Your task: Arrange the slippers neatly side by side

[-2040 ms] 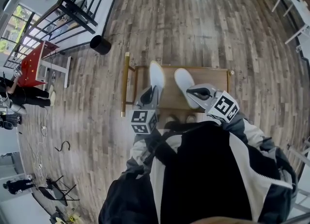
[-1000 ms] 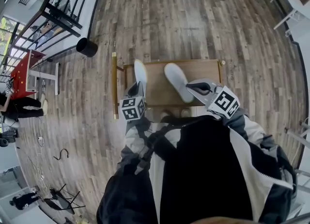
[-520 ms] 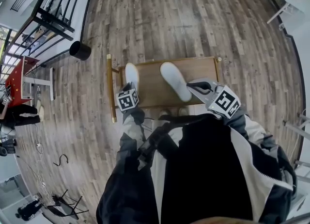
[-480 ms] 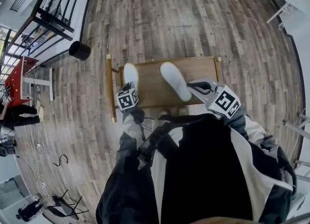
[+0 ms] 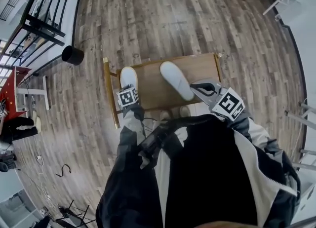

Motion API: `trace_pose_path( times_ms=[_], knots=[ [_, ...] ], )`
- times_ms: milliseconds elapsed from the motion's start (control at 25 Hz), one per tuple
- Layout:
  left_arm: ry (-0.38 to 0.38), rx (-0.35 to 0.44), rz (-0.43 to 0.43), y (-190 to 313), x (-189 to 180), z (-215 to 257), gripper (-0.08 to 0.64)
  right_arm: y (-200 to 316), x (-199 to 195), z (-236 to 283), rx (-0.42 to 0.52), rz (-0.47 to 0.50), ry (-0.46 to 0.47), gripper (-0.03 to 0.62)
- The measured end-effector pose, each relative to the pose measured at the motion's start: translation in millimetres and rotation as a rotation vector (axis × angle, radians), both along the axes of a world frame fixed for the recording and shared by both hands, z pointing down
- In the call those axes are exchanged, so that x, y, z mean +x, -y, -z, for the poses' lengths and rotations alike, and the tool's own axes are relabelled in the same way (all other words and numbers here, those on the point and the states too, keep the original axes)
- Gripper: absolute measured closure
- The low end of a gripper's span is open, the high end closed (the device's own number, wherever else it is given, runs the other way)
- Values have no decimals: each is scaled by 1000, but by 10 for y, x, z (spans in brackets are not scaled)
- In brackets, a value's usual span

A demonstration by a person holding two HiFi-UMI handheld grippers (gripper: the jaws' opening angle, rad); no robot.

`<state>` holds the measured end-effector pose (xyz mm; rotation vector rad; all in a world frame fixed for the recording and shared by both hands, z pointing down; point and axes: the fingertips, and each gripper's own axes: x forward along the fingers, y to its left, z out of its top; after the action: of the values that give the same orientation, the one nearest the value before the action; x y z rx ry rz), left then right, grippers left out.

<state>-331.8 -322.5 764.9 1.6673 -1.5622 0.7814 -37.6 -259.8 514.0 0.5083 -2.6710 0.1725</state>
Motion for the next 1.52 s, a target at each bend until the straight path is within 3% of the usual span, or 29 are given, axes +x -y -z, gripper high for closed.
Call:
trace_pose_path(
  times_ms=[320,480,720,880,1120,1320,1440,1520],
  knots=[
    [-3,-42,-18,133,-114,-149,523,40,-51,1,-5,-65,-13,588],
    [-1,-47,-57,160,-66,-116,446,49,-128,21,-6,-75,-3,588],
    [-14,-5,-151,226,71,80,358,37,-310,72,5,-64,18,588],
    [-33,58,-175,249,150,322,376,15,-422,71,15,-50,25,588],
    [-37,287,-267,356,397,1191,491,125,-544,71,15,-54,56,586],
    [-62,598,-492,166,1015,2303,541,185,-642,178,37,-41,83,588],
    [-129,779,-597,-96,1291,2906,541,198,-707,335,62,-34,118,588],
    [-188,839,-618,-247,1398,3159,541,220,-726,448,78,-34,139,587]
  ],
)
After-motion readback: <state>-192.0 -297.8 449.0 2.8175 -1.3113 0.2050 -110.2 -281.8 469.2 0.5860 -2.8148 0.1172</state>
